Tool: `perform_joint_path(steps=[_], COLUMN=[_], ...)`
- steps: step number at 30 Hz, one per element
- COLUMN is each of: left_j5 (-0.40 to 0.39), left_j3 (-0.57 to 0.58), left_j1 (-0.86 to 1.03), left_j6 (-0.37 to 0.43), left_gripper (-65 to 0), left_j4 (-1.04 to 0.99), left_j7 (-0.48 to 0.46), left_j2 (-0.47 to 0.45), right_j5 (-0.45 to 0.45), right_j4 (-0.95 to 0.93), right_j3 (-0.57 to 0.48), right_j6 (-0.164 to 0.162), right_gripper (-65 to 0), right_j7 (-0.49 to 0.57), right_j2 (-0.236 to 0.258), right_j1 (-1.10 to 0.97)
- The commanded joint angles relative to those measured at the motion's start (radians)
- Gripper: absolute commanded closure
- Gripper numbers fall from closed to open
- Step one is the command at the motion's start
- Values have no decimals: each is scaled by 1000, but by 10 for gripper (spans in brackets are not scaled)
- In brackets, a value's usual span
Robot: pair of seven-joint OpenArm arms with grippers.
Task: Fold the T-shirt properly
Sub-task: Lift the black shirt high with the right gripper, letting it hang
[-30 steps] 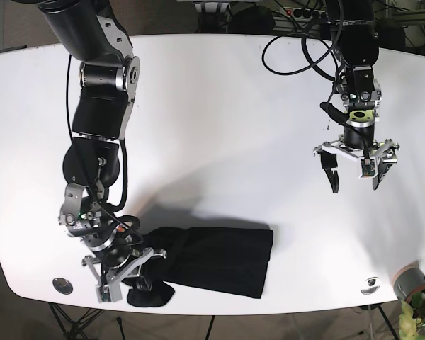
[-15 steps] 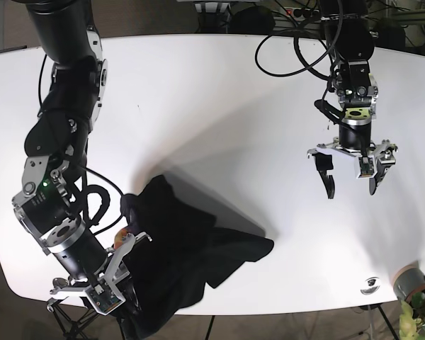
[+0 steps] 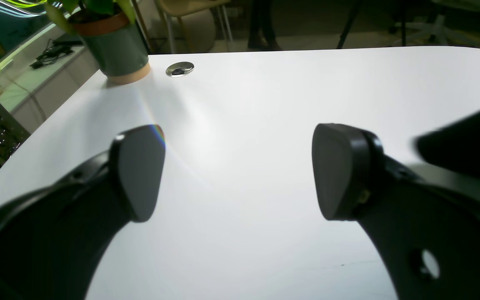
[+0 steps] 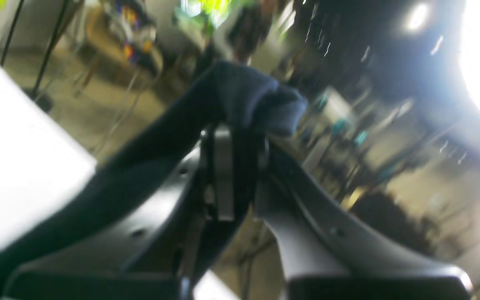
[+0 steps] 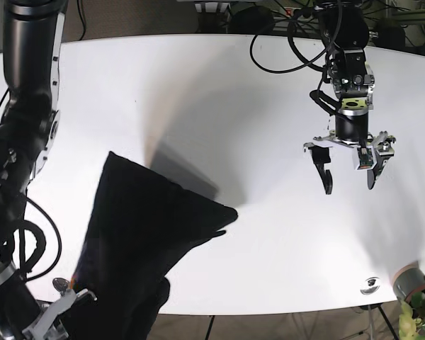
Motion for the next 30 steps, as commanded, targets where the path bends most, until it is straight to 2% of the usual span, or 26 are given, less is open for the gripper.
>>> perform_joint_path(steps=[1,5,8,11,20,28,30], left_j5=[2,5,7,8,8,8,8], left_j3=[2,25,72,106,172,183,183], left_j1=[1,1,-1,-1,-28,-64,-65], left_j6=[4,4,4,4,4,2,-30], left_gripper=[-522,-522,-522,-522,-522,-522,-522], left_j4=[22,22,18,19,18,15,15], left_j7=[-30,-30,-30,-30,-30,-30,-30], left_j2=[-8,-8,-14,-14,-14,-14,-14], right_j5=[24,48,53,53,44,44,42], right_j4=[-23,-86,-154,-192,-369,-559,-608], right_j3=[-35,-103,-150,-189,-282,-304,-299], right_j6=[-3,-3,-3,-3,-6,-5,-5], right_gripper=[-19,-19,-19,-19,-19,-19,-19], right_j7=[15,15,15,17,18,23,29], right_j2=[37,61,57,49,-69,-169,-190], right_j1=[127,248,336,336,336,336,336])
